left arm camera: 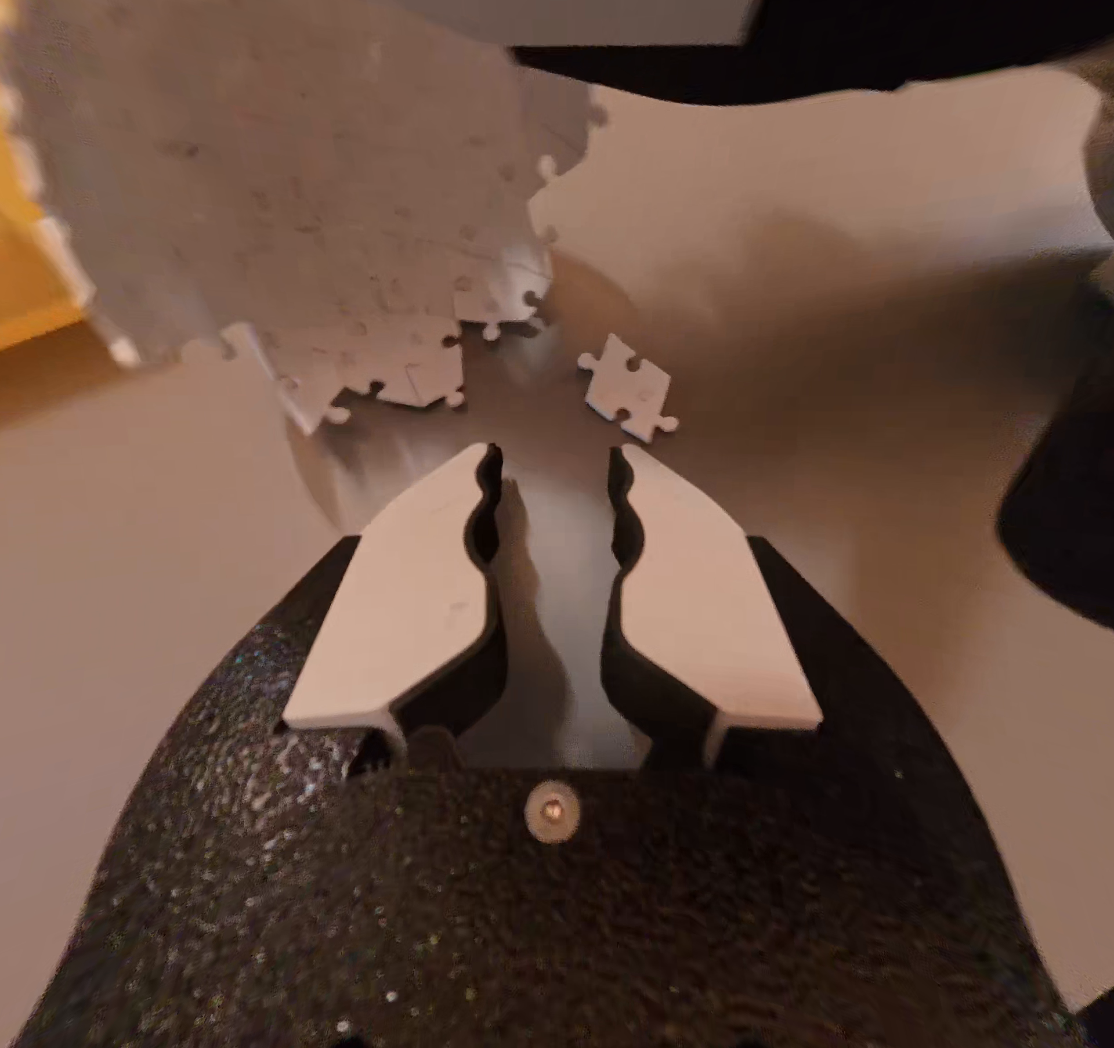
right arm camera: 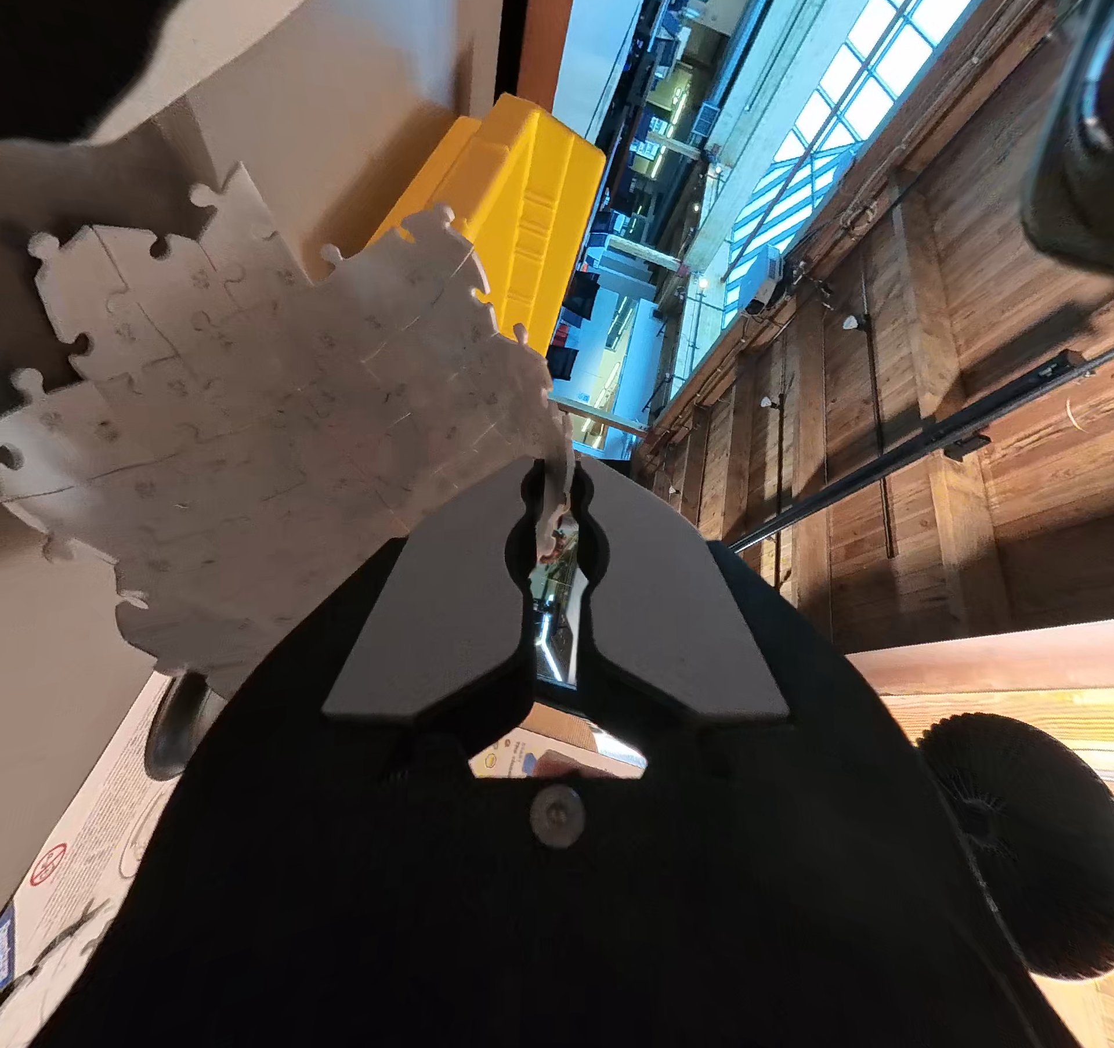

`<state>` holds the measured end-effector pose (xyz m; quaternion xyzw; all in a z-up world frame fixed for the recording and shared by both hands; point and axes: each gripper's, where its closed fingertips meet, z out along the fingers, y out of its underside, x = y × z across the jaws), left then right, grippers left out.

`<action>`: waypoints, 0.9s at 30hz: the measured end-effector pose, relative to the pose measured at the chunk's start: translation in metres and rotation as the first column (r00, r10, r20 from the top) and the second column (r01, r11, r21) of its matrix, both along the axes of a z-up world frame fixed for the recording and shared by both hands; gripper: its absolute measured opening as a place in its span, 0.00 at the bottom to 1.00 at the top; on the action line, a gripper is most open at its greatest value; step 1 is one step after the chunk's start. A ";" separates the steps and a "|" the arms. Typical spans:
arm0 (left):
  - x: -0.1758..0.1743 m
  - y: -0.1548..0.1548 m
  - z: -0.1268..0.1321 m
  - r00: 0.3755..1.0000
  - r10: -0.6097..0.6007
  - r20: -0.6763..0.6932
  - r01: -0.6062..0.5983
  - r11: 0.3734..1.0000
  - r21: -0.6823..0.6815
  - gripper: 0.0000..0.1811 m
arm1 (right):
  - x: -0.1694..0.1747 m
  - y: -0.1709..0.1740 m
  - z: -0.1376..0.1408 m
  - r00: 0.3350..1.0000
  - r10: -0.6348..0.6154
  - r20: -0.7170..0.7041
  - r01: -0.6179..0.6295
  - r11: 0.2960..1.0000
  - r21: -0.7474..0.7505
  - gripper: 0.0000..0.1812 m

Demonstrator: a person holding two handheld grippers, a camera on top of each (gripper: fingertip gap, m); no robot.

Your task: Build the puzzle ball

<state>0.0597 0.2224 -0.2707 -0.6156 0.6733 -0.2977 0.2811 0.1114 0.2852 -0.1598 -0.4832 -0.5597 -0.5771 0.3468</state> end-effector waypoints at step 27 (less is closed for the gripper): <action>0.024 -0.008 -0.003 1.000 -0.020 0.001 0.020 0.998 0.058 0.14 | 0.006 -0.005 0.000 0.993 0.053 -0.108 -0.042 0.994 0.103 0.05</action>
